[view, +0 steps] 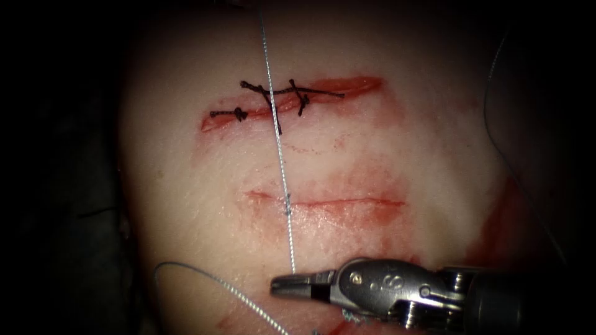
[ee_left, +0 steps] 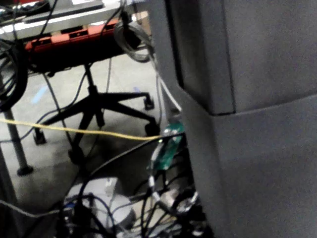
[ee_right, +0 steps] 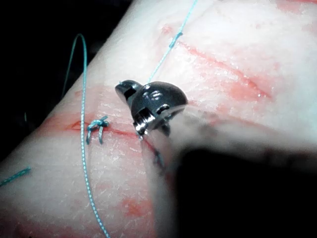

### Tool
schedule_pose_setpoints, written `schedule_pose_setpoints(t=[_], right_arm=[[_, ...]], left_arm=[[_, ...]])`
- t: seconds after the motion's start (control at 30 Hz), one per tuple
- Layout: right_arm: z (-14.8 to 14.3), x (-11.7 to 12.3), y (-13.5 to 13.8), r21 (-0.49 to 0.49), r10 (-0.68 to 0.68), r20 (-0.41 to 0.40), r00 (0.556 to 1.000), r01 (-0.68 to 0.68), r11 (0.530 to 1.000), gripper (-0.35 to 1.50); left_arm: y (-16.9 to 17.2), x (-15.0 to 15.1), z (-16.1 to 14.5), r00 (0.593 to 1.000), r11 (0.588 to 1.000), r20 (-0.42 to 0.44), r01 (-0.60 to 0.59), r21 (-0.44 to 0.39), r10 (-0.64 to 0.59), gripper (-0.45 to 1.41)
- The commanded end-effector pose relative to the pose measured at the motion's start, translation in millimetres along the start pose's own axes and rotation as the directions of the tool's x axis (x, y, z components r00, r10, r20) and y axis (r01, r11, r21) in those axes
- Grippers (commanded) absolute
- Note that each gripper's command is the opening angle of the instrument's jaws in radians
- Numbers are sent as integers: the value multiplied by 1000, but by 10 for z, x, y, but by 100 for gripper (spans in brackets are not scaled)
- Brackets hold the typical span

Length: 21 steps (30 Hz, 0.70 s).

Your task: Wound Closure

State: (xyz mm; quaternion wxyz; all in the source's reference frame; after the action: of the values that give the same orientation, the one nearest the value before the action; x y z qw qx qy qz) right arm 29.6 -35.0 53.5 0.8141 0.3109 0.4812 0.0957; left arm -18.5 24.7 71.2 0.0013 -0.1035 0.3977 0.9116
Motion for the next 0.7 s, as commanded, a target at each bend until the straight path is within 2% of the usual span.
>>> schedule_pose_setpoints(t=[0.03, 0.7], right_arm=[[11, 0, -1, 2, 3, 1, 1000, -3, 1000, -35], [12, -9, -14, 36, 28, 39, 999, -30, 999, -35]], left_arm=[[1, 4, 6, 1000, 1000, -1, 2, 3, -2, -45], [-2, 5, 7, 999, 999, 2, -35, 24, 35, -45]])
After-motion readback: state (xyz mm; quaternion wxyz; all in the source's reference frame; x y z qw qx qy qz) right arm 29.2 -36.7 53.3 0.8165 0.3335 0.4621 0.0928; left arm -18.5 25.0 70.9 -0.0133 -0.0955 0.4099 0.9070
